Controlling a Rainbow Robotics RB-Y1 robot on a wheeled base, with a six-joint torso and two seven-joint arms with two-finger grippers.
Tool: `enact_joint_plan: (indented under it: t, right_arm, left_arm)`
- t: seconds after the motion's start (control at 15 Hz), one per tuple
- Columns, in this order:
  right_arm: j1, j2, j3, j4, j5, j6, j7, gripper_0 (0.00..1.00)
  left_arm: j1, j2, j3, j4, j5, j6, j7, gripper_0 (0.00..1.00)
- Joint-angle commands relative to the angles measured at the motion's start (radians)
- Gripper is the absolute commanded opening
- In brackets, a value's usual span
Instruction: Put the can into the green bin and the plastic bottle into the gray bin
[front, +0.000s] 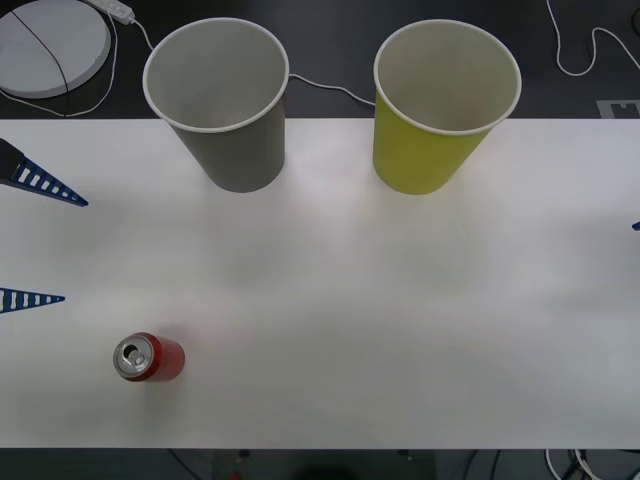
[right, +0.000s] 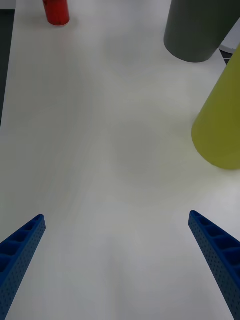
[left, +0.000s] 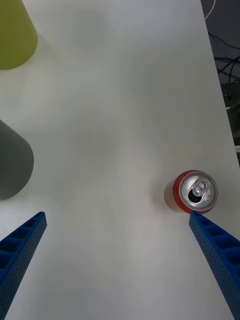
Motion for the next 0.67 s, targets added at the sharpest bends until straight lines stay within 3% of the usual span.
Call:
enact_joint_plan:
  t: [0.07, 0.47, 0.67]
  right_arm:
    - [0.0, 0.0, 0.0, 0.0, 0.0, 0.0, 0.0, 1.0]
    - [0.0, 0.0, 0.0, 0.0, 0.0, 0.0, 0.0, 1.0]
    - [0.0, 0.0, 0.0, 0.0, 0.0, 0.0, 0.0, 1.0]
  left_arm:
    - [0.0, 0.0, 0.0, 0.0, 0.0, 0.0, 0.0, 1.0]
    - [0.017, 0.005, -0.028, 0.018, 0.023, 0.0, 0.002, 1.0]
    - [0.017, 0.005, -0.035, 0.106, 0.074, 0.0, -0.021, 1.0]
